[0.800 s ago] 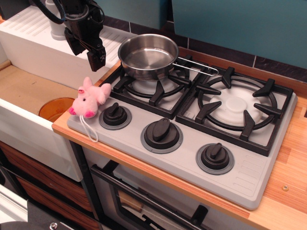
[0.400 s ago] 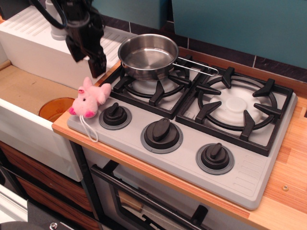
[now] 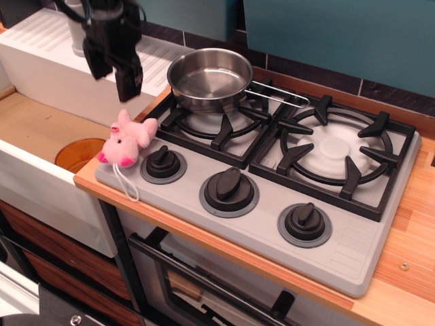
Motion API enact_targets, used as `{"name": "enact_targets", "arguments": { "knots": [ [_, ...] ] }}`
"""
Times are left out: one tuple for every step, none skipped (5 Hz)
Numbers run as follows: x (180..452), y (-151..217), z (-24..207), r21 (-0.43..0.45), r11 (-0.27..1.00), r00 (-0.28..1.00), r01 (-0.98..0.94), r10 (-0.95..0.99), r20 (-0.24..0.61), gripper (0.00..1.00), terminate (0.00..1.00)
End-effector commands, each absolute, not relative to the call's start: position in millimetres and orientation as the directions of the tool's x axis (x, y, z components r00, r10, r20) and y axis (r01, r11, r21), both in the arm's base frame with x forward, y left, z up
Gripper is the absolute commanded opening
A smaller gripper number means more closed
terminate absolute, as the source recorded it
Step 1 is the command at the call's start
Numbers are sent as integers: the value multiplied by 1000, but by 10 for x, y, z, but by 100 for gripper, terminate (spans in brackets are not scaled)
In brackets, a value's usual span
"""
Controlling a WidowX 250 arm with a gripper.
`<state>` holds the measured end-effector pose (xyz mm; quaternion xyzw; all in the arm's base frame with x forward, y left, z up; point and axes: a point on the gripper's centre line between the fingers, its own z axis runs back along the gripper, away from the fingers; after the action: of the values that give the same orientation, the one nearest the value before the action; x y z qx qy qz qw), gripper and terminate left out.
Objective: Put stuffedpig in pan
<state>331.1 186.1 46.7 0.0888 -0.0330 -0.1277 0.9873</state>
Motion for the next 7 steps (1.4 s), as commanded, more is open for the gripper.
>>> {"name": "enact_targets", "arguments": {
  "knots": [
    [3287,1903,1176,253,936,960,246,-270,67,100,0],
    [3137,1843,1197,227,943,963,243,-263,62,100,0],
    [2951,1727,1107,182,959,970,217,-233,72,100,0],
    [2728,1562,968,139,975,979,175,-187,81,100,0],
    [2546,1415,819,136,980,983,143,-156,94,100,0],
    [2418,1279,723,141,983,985,120,-135,105,100,0],
    [2394,1219,610,143,983,984,117,-134,121,100,0]
  ]
}}
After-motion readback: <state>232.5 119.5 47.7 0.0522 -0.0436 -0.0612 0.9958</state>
